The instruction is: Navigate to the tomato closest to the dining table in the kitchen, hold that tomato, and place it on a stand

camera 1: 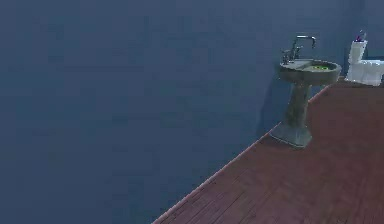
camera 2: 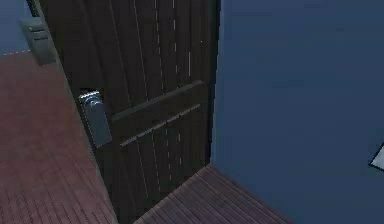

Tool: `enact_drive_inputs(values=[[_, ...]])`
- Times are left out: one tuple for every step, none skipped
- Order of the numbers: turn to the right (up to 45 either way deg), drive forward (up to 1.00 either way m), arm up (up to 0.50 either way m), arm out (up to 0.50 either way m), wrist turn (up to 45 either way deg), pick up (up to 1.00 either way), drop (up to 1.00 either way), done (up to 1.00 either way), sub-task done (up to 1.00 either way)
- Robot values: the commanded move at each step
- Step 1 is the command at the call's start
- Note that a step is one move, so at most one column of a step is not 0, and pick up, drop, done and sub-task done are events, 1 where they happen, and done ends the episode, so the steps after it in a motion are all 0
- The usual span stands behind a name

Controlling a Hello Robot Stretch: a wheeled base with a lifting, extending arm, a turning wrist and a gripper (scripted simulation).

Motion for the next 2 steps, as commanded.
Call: enact_drive_inputs(values=[[18.0,0.0,0.0,0.0,0.0,0.0,0.0,0.0,0.0],[0.0,0.65,0.0,0.0,0.0,0.0,0.0,0.0,0.0]])
